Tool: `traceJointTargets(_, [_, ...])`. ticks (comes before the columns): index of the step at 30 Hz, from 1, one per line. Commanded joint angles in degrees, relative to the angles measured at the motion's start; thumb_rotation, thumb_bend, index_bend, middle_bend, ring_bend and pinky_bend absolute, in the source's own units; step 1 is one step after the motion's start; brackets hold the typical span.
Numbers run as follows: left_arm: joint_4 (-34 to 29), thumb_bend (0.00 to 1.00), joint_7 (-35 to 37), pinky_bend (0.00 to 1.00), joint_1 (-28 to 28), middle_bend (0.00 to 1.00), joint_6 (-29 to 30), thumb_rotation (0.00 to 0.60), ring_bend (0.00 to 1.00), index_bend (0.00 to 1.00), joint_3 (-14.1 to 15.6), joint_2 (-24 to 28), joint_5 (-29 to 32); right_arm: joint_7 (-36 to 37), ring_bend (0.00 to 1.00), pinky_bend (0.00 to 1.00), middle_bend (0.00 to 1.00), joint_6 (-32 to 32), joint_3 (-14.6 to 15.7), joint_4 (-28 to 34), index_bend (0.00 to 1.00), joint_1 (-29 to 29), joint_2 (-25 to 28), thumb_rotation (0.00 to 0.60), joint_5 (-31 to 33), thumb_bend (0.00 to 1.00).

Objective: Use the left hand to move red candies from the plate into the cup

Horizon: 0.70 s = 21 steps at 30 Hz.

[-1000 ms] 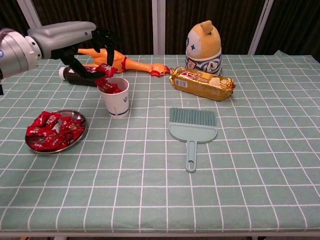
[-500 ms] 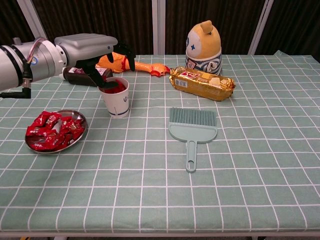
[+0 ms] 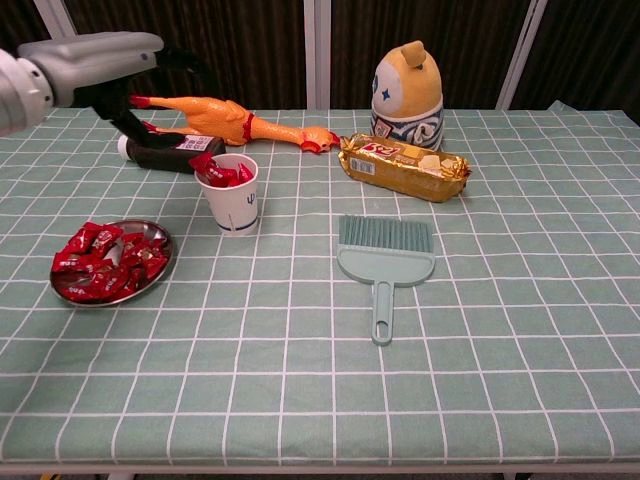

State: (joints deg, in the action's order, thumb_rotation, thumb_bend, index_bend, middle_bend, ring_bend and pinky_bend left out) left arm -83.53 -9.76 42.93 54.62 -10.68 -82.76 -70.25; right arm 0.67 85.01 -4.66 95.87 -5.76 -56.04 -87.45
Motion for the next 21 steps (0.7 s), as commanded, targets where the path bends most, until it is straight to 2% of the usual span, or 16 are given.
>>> traceJointTargets(1, [-1.13,0.36,1.64,0.27,-3.95,0.22,3.75,0.6,0.11,0.39,3.62,2.05,-2.88,0.49,0.0,0.03,0.24,-0.43,0.04,-0.41,0.09,-0.28,-0.17,0.6,-0.04,0.21])
traceJointTargets(7, [1.92,0.36,3.75,0.27,-8.57,0.22,6.79,0.6,0.11,0.46,8.43,1.63,-6.13,1.27,0.0,0.05,0.24,-0.76,0.01,-1.08,0.09,-0.71,-0.51,0.6,-0.42,0.21])
traceJointTargets(12, [4.29,0.35,6.04,0.27,-9.71,0.22,5.23,0.6,0.11,0.46,10.2,1.06,-6.82,1.58,0.0,0.06,0.24,-0.46,0.12,-1.2,0.09,-0.78,-0.54,0.6,-1.04,0.21])
traceJointTargets(21, [4.89,0.33,11.06,0.26,-9.86,0.22,6.19,0.6,0.11,0.46,14.33,1.47,-16.7,1.84,0.0,0.06,0.24,-0.15,0.26,-1.35,0.09,-0.41,-0.36,0.6,-0.72,0.21])
